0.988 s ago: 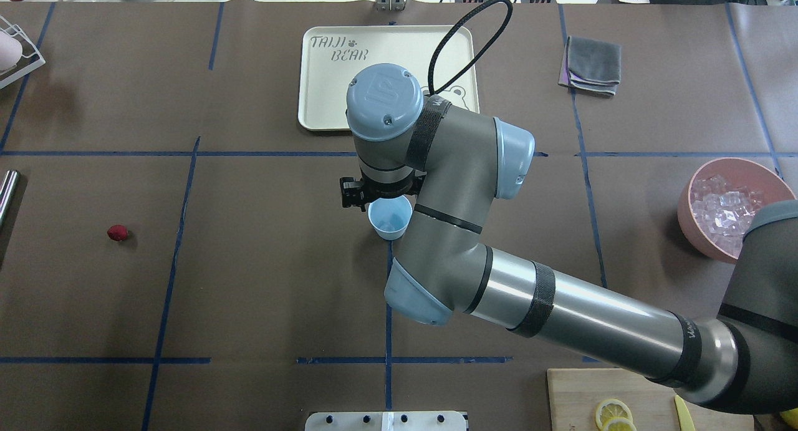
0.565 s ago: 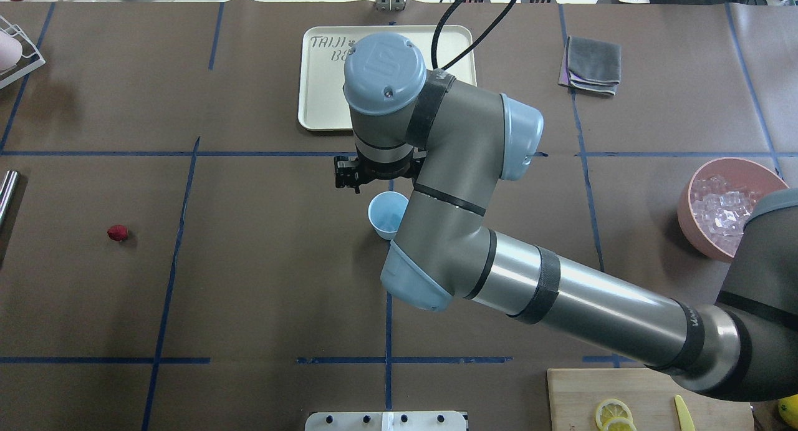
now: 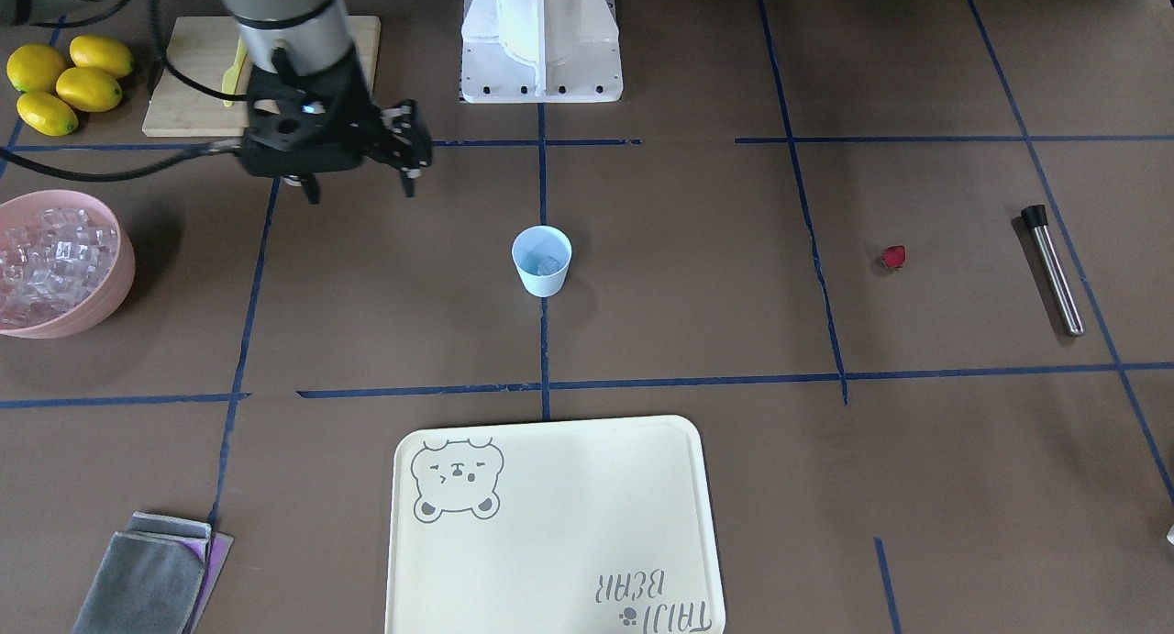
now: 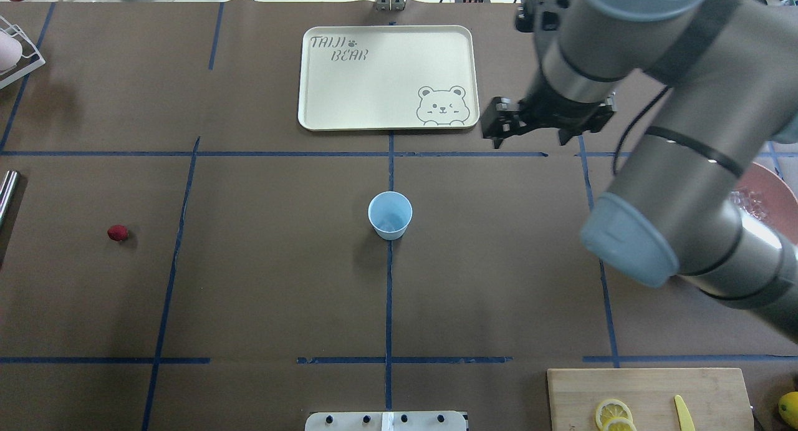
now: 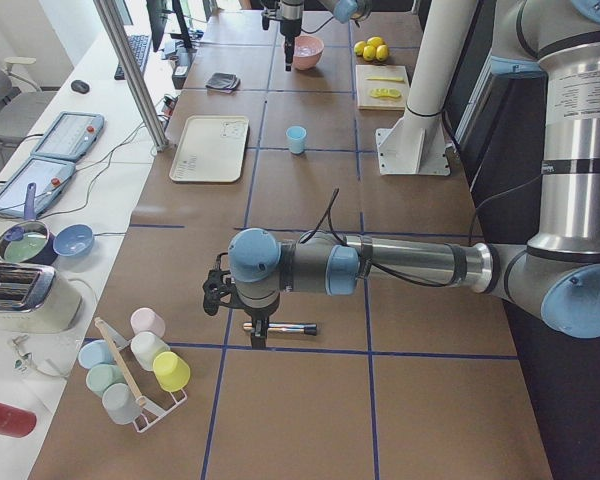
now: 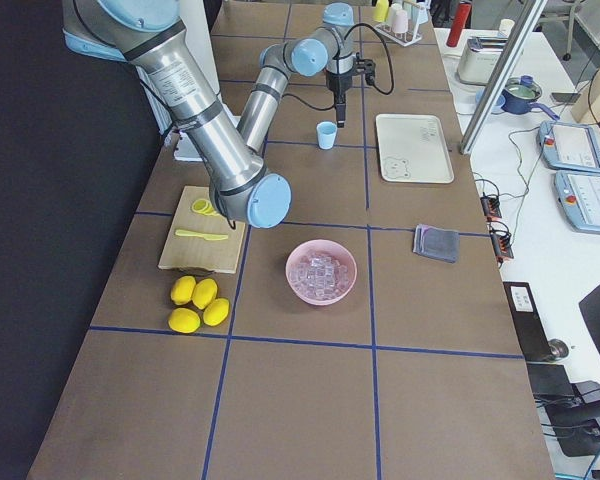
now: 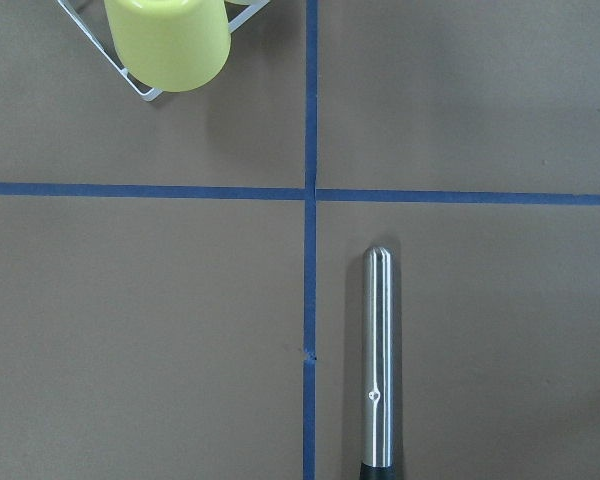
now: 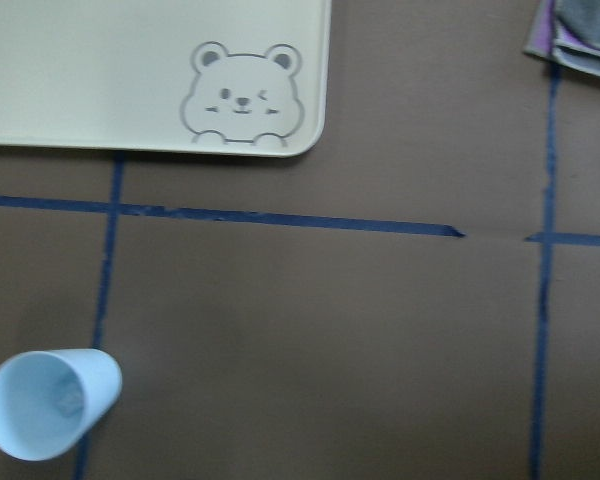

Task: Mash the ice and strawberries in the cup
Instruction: 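Move the right gripper back over the pink bowl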

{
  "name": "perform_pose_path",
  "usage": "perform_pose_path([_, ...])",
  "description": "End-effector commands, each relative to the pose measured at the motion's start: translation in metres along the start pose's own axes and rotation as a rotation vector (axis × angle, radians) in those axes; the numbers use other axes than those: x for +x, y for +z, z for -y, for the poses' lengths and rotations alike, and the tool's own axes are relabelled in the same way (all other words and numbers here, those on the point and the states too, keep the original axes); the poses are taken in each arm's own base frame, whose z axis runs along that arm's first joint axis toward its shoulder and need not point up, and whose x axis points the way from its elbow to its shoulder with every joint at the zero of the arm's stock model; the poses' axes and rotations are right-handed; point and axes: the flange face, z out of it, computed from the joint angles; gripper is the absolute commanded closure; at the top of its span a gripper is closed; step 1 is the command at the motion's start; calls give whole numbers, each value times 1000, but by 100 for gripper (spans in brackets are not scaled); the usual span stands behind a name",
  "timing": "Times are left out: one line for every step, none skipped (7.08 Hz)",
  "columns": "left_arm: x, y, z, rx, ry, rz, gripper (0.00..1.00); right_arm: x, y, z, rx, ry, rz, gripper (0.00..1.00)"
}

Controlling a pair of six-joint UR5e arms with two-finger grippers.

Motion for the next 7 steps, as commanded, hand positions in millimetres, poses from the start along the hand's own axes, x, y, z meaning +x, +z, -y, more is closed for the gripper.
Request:
perform_pose_path([9,-8,-1,15,-10,-1,0,145,-1,-36,6,-63,-42,0])
perform_pose_path([11,-9,-1,18,-10,-1,0,210,9,-54,16,-32,-19,0])
perform_pose_path([13,-11,-1,21,-8,1,0,273,28,-81,35,-51,16,0])
perform_pose_path([14,-12,0,23,-6,1,0,290,40,-86,-1,-18,54,0])
perform_pose_path([17,-14,0,28,0,0,0,308,60,-83,-36,23,33,0])
perform_pose_path([18,-15,-1,29,-17,-1,0,327,87,-79,-72,100,1,0])
perform_pose_path([21,-18,-2,34,-19,-2,0,338,104,-76,-97,126,-18,0])
